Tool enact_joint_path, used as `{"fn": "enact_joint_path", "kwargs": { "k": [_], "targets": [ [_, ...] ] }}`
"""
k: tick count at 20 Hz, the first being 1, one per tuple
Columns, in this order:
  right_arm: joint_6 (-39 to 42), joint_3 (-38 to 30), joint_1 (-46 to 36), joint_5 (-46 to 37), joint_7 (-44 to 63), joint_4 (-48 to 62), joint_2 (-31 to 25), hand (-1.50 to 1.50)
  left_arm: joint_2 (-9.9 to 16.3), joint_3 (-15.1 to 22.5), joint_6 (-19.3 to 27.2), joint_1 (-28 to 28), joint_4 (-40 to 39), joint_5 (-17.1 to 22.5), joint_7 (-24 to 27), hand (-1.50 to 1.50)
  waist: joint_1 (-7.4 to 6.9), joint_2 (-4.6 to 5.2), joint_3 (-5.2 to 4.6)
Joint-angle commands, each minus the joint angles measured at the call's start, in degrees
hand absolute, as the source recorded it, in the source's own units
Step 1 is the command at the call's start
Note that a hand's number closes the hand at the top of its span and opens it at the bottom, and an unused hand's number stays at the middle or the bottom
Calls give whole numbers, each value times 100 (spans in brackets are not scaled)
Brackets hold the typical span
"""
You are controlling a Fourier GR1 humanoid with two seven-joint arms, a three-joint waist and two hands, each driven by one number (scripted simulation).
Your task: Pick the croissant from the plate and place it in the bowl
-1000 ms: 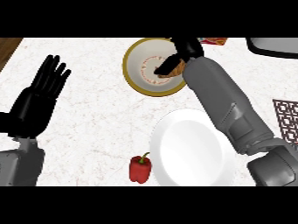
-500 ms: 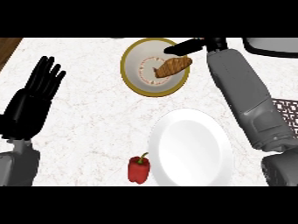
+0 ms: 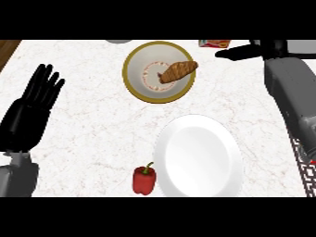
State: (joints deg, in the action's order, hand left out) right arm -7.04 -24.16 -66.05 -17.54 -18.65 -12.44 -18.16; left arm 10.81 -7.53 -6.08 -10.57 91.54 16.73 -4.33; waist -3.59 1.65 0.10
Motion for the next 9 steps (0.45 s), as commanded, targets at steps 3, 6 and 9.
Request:
{"fn": "enact_joint_path", "kwargs": {
  "k": [3,6,9],
  "targets": [
    [775,-37,431,12,-416,210,-709,-150,-151,85,57,164,168,-47,88,0,33,-30,3],
    [1409,-94,494,85,-513,273,-1078,-150,22,-81,-5,-33,34,77,-62,0,43,-16,7],
    [1433,-66,696,32,-657,346,-1189,-150,-40,39,-173,358,189,49,101,0,-23,-17,8]
  ]
}}
